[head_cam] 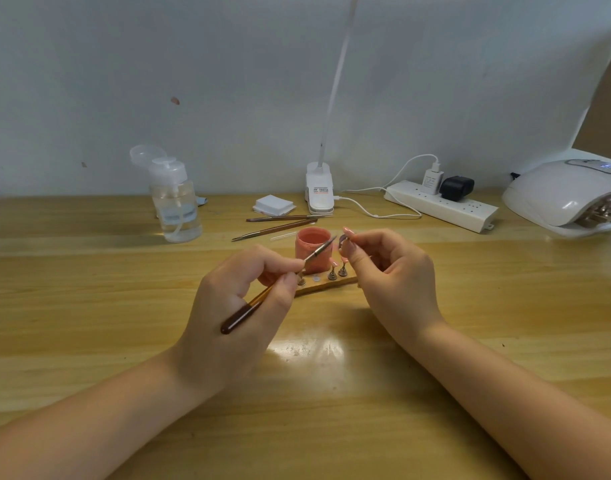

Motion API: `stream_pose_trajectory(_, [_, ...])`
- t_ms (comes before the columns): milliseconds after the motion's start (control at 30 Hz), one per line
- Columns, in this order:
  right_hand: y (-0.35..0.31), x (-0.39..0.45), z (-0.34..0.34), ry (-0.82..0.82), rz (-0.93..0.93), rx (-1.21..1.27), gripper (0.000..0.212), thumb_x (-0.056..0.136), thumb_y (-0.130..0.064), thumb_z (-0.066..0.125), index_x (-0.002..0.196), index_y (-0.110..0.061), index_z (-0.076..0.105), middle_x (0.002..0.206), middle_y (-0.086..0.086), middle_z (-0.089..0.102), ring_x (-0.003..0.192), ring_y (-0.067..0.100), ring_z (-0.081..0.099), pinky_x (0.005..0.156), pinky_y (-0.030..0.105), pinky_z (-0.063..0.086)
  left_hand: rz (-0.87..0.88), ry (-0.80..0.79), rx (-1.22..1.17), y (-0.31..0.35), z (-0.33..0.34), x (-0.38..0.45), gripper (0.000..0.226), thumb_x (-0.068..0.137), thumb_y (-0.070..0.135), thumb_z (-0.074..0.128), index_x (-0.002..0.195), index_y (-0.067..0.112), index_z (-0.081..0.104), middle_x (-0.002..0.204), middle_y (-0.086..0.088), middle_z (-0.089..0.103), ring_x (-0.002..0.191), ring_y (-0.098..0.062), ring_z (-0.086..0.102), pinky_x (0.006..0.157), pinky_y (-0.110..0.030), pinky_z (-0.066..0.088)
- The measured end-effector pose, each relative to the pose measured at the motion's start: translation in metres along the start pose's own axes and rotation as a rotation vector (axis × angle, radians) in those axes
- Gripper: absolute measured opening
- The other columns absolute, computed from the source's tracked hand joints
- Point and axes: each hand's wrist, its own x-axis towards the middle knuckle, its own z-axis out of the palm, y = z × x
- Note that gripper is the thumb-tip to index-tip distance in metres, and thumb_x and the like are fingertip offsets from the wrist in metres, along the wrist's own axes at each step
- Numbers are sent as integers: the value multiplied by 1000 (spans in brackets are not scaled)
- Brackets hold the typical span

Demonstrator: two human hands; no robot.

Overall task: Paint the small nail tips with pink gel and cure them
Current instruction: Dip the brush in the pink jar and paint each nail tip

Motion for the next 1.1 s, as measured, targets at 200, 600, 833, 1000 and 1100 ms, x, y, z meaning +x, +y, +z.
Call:
stream_pose_trajectory(200, [-1, -1, 1, -12, -13, 5, 14, 87, -17, 70, 89, -30, 68, 75, -8, 71, 65, 22, 64, 56, 46, 53, 46, -38, 0, 2, 1, 1, 21, 90, 22, 55, 102, 10, 68, 91, 0, 69, 88, -20, 65, 75, -32, 52])
stream_pose_trajectory(600, [-2, -2, 0, -16, -3, -8, 11, 87, -16, 70, 89, -27, 69, 74, -9, 70, 64, 17, 64, 58, 44, 54, 26, -24, 52, 2, 1, 1, 21, 89, 27, 56, 105, 19, 67, 94, 5, 69, 91, -18, 64, 77, -32, 51])
stream_pose_trajectory(833, [-4, -1, 0, -16, -17, -32, 12, 87, -16, 69, 91, -27, 68, 74, -10, 69, 62, 17, 62, 58, 42, 53, 5, 12, 80, 1, 0, 1, 21, 89, 29, 53, 99, 19, 68, 88, 5, 69, 88, -15, 64, 77, -24, 46])
stream_pose_trajectory(1000, [-4, -2, 0, 0, -36, -57, 14, 86, -14, 70, 87, -28, 67, 74, -11, 69, 61, 16, 62, 59, 38, 53, 71, -22, 108, 2, 1, 1, 17, 89, 27, 56, 103, 26, 66, 94, 10, 69, 91, -14, 64, 78, -28, 48])
stream_pose_trajectory(1100, [-4, -1, 0, 4, -27, -65, 12, 86, -15, 71, 86, -27, 68, 73, -10, 69, 62, 17, 62, 60, 40, 53, 42, -14, 106, -1, 1, 0, 16, 88, 26, 54, 96, 22, 67, 86, 5, 68, 87, -15, 63, 76, -32, 48])
